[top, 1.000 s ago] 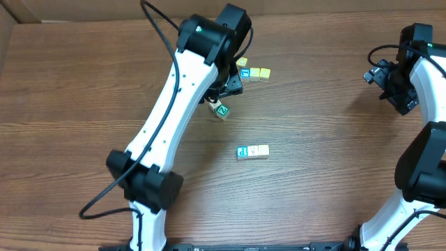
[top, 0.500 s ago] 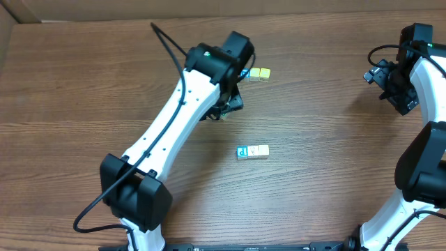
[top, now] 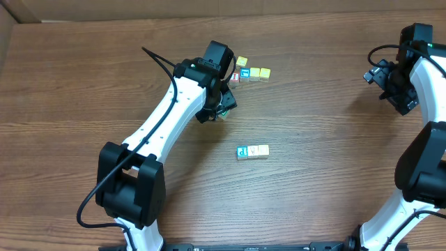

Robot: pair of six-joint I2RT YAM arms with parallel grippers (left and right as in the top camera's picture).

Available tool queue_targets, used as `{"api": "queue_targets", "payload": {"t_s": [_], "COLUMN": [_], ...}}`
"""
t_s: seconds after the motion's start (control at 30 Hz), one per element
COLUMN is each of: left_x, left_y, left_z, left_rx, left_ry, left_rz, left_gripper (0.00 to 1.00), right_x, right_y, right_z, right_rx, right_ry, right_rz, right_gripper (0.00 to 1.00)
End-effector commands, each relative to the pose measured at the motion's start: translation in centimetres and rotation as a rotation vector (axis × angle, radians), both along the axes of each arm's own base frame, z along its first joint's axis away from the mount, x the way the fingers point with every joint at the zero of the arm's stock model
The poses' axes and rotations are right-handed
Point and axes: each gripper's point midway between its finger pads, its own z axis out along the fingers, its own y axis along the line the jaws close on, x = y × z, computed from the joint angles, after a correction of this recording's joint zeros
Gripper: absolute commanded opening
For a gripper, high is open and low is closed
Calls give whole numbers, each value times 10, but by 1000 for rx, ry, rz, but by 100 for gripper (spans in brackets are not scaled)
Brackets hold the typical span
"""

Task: Flip 5 blocks
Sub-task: 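Move the left gripper over the green Z block, then lower the left gripper and grasp the green Z block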

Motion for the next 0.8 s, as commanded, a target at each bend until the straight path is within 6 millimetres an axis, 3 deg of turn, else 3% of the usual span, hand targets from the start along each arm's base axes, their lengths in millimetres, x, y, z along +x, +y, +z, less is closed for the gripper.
{"api": "queue_targets", "payload": {"t_s": [0.0, 0.07, 0.2, 0.4, 0.53, 0.77], "left_x": [3, 6, 9, 9, 9, 13], "left_y": [-3, -1, 5, -2, -4, -6], "left_z": [2, 2, -6, -38, -58, -79], "left_rx": [-31, -33, -13, 10, 21, 30], "left_ry": [-11, -14, -6, 46, 83, 96], "left_rz": [42, 126, 209, 222, 220, 218], "left_gripper": [73, 77, 72, 67, 54, 54], "right_x": [4, 4, 4, 4, 4, 4], "right_y": [-3, -3, -3, -3, -3, -3], "right_z": [17, 17, 17, 17, 17, 17], "right_rx": [-22, -21, -22, -21, -21, -22], "right_ry": [-40, -41, -40, -41, -41, -40], "right_rz": [1, 1, 1, 1, 1, 1], "right_gripper": [100, 100, 100, 100, 100, 100]}}
